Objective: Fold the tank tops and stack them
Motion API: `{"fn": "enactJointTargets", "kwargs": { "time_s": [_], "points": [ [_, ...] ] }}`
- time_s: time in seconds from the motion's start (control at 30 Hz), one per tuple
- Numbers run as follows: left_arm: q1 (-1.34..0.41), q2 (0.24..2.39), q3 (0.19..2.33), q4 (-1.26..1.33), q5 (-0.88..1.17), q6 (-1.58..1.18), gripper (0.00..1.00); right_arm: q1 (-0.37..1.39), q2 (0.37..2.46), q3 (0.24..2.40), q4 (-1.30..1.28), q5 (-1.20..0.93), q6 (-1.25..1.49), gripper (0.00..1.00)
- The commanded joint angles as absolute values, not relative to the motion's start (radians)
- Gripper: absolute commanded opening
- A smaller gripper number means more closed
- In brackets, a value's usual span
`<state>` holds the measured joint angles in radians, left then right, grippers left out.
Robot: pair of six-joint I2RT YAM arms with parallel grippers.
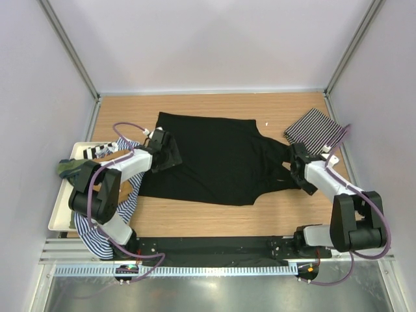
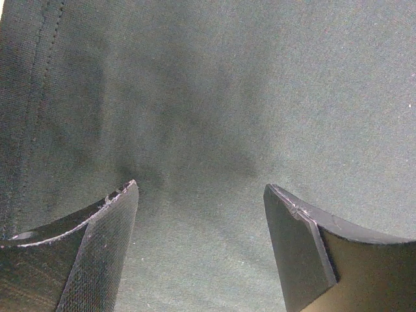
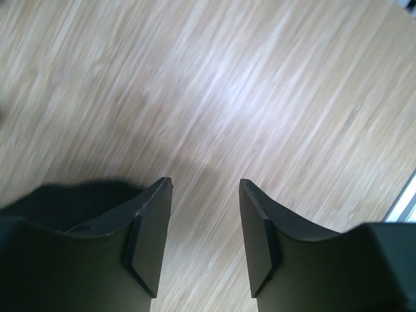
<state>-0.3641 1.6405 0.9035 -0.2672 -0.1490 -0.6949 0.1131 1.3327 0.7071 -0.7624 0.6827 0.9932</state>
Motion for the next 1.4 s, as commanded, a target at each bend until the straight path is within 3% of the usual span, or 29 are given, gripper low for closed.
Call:
{"fn": "enactJointTargets", "kwargs": {
  "time_s": [0.0,0.27,0.4,0.87,1.03,1.1,1.13,1.17,1.2,1.37],
  "points": [
    [-0.356,1.658,0.923,-0.284,-0.153,-0.683,0.79,0.022,1.255,0.72,-0.733,0.738,0.965,0.52],
    [-0.354,1.661,0.922,-0.287,-0.167,-0.684,0.79,0.015,1.177,0.71,-0.632,0.602,0.83,0.56],
    [-0.354,1.634,0.916,-0.287,-0.175,-0.687,0.79,0.017,1.132,0.69,-0.525,0.421,0.698,0.52],
    [-0.357,1.569,0.893,-0.272,-0.178,-0.675,0.79,0.017,1.247,0.631,-0.387,0.268,0.762,0.4],
    [-0.364,1.568,0.891,-0.272,-0.175,-0.675,0.79,0.018,1.315,0.65,-0.396,0.296,0.75,0.33],
    [-0.364,1.568,0.891,-0.272,-0.175,-0.673,0.79,0.02,1.327,0.65,-0.402,0.302,0.75,0.26],
    [-0.364,1.565,0.891,-0.273,-0.173,-0.673,0.79,0.018,1.325,0.646,-0.402,0.302,0.749,0.21],
    [-0.365,1.566,0.891,-0.273,-0.173,-0.673,0.79,0.02,1.318,0.644,-0.405,0.305,0.749,0.07],
    [-0.364,1.565,0.891,-0.273,-0.173,-0.675,0.79,0.02,1.31,0.644,-0.411,0.313,0.749,0.01],
    [-0.365,1.562,0.89,-0.272,-0.178,-0.673,0.78,0.02,1.201,0.658,-0.491,0.382,0.736,0.01]
  ]
}}
